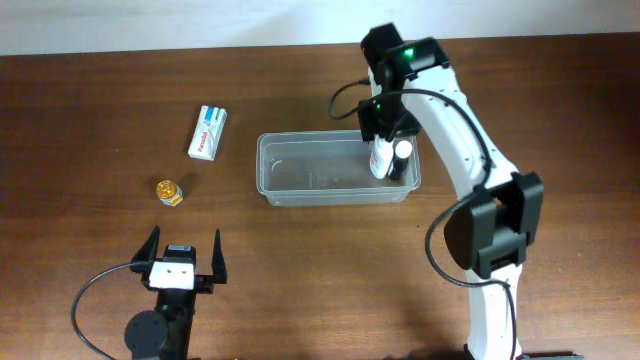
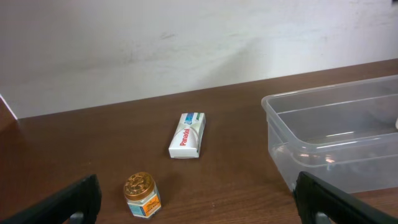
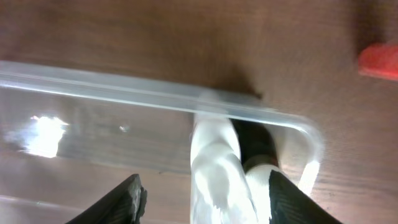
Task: Pack container
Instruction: 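Lower the spray bottle into the container beside the dark bottle, release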
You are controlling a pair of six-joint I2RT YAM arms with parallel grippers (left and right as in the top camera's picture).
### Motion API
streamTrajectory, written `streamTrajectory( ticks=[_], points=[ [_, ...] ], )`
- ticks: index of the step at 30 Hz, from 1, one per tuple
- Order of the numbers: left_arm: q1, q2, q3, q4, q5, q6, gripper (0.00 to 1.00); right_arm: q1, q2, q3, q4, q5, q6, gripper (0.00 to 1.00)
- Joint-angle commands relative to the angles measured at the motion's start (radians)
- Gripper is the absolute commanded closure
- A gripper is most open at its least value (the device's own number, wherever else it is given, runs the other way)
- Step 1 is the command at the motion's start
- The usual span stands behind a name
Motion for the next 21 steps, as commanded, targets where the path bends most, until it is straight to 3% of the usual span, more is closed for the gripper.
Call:
streamTrajectory(
  ticks=[1, 7, 11, 21],
  points=[
    [0.007, -0.007, -0.006, -0.001, -0.004, 0.016, 0.01, -0.003, -0.099, 0.135, -0.039, 0.001, -0.033, 0.39],
    [0.007, -0.007, -0.006, -0.001, -0.004, 0.016, 0.01, -0.037, -0.124, 0.331, -0.126, 0.070, -0.069, 0.21],
    [0.007, -0.007, -0.006, -0.001, -0.004, 0.016, 0.01, -0.121, -0.126, 0.369, -0.145, 0.137, -0.069, 0.13],
    [0.007, -0.007, -0.006, -0.001, -0.004, 0.016, 0.01, -0.365, -0.070, 0.340, -0.126, -0.019, -0.096, 0.12]
  ],
)
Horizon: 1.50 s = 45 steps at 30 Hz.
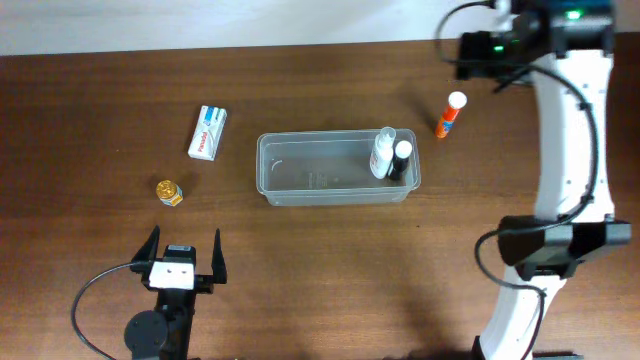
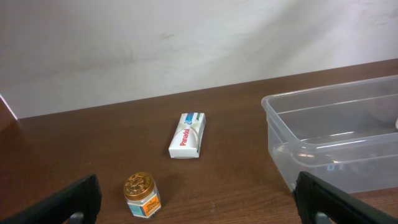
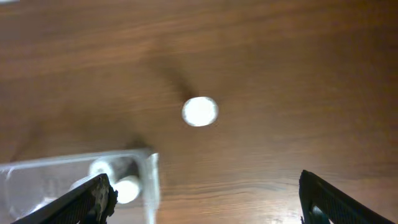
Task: Pack container
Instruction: 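Lower the spray bottle into the container beside the dark bottle, release, then move the right gripper over the orange tube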
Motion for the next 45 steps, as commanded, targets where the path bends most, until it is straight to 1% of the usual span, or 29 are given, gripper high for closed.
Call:
streamTrajectory(
  ticks=[1, 4, 9, 13, 19, 28, 31, 35, 43, 45],
  points=[
    [0.007, -0.007, -0.006, -0.001, -0.005, 0.016, 0.01, -0.031, 0.034, -0.024, 0.013, -0.056, -0.019, 0.13],
    [0.007, -0.007, -0.006, -0.001, -0.005, 0.016, 0.01, -0.032, 0.052, -0.065, 0.050, -0.055, -0.022, 0.18],
    [0.007, -0.007, -0.006, -0.001, -0.005, 0.016, 0.01, -0.014, 0.089, -0.130, 0.103, -0.055, -0.069, 0.18],
    [0.007, -0.007, -0.006, -0.001, -0.005, 0.016, 0.01, -0.013, 0.102, -0.194, 0.155, -0.055, -0.069, 0.19],
    [0.007, -0.007, -0.006, -0.001, -0.005, 0.016, 0.01, -0.013, 0.102, -0.288, 0.225, -0.056, -0.072, 0.28],
    [0.007, -0.007, -0.006, -0.001, -0.005, 0.016, 0.01, -0.013, 0.102, -0.422, 0.336, -0.090, -0.098, 0.28],
    [0.007, -0.007, -0.006, -0.001, -0.005, 0.016, 0.01, -0.013, 0.102, -0.435, 0.355, -0.093, -0.098, 0.29],
    [0.007, -0.007, -0.006, -0.001, -0.005, 0.016, 0.01, -0.013, 0.102, -0.435, 0.367, -0.093, -0.098, 0.37],
    [0.007, -0.007, -0.006, -0.001, -0.005, 0.016, 0.01, -0.007, 0.102, -0.436, 0.386, -0.097, -0.098, 0.41],
    [0.007, -0.007, -0.006, -0.001, -0.005, 0.016, 0.01, -0.003, 0.102, -0.436, 0.387, -0.097, -0.098, 0.44]
  ],
)
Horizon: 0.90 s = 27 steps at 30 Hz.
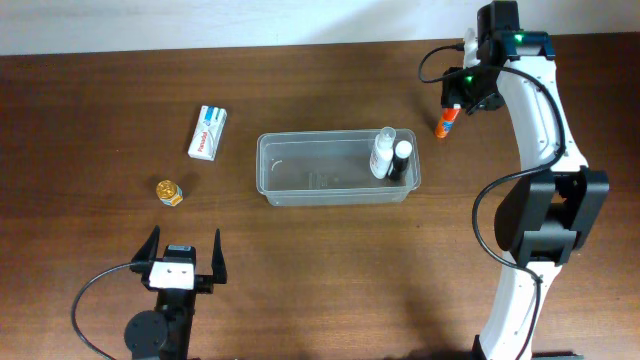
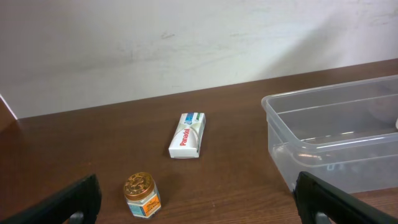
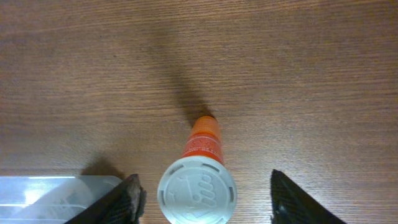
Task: Pack container
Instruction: 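Move the right gripper over the orange tube, then lower the right gripper around the orange tube and close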
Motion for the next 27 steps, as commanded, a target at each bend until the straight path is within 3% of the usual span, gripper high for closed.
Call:
streamTrajectory(
  ticks=[1, 21, 27],
  points=[
    [0.007, -0.007, -0.006, -0.001, -0.004, 0.016, 0.01, 0.019, 0.004, -0.006, 0.004, -0.010, -0.003, 0.46],
    [0.007, -0.007, -0.006, -0.001, -0.004, 0.016, 0.01, 0.030, 0.056, -0.006, 0.011, 0.003, -0.003, 0.46],
    [0.007, -0.007, -0.006, -0.001, -0.004, 0.016, 0.01, 0.030, 0.056, -0.006, 0.010, 0.033, -0.002, 0.55]
  ],
)
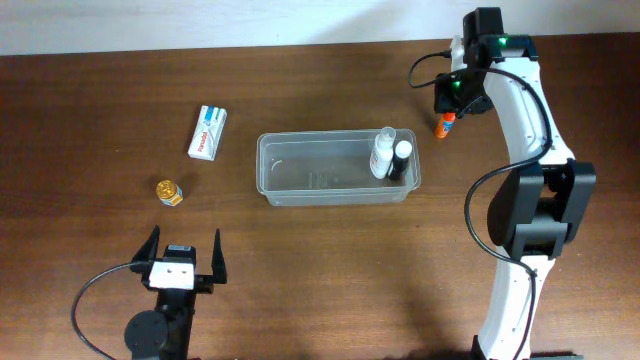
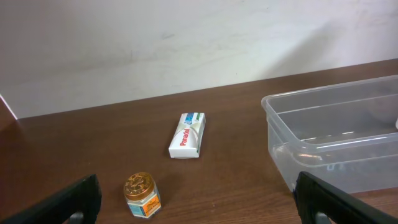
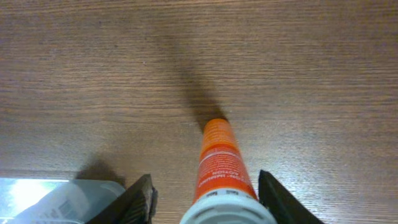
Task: Pack container
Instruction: 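Lower the right gripper around the orange tube and close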
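An orange tube with a white cap stands upright on the table just right of the clear plastic container. My right gripper is open, with one finger on each side of the tube's cap. A white bottle and a black-capped bottle stand in the container's right end. A white Panadol box and a small gold-lidded jar lie left of the container. My left gripper rests open at the table's near edge, with nothing in it.
The brown wooden table ends at a white wall at the back. The container's near left corner is right of the jar in the left wrist view. My right arm arches over the table's right side.
My right gripper has come down closer to the orange tube. The cap now sits between the fingers at the bottom of the wrist view. The left arm has not moved.
My right gripper was open inside the container's right end, by the white and black-capped bottles. Then it was high at the far right, with both bottles left standing in the container. Then it hung over the orange tube, and now it straddles the cap.
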You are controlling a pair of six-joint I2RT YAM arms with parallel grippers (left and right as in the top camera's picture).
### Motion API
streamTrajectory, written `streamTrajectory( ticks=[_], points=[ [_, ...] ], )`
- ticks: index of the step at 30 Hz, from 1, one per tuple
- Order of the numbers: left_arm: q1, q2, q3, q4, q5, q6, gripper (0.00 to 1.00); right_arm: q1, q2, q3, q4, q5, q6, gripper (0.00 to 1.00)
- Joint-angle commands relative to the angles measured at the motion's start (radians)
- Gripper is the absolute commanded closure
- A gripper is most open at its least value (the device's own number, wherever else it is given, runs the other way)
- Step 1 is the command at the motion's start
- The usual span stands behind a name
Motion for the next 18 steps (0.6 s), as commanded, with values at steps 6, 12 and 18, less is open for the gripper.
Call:
streamTrajectory(
  ticks=[6, 12, 18],
  points=[
    [0.007, -0.007, -0.006, -0.001, -0.005, 0.016, 0.01, 0.003, 0.008, -0.005, -0.003, 0.029, 0.007, 0.60],
    [0.007, -0.007, -0.006, -0.001, -0.005, 0.016, 0.01, 0.003, 0.008, -0.005, -0.007, 0.032, 0.007, 0.68],
    [0.007, -0.007, -0.006, -0.001, -0.005, 0.016, 0.01, 0.003, 0.008, -0.005, -0.007, 0.032, 0.007, 0.71]
  ],
)
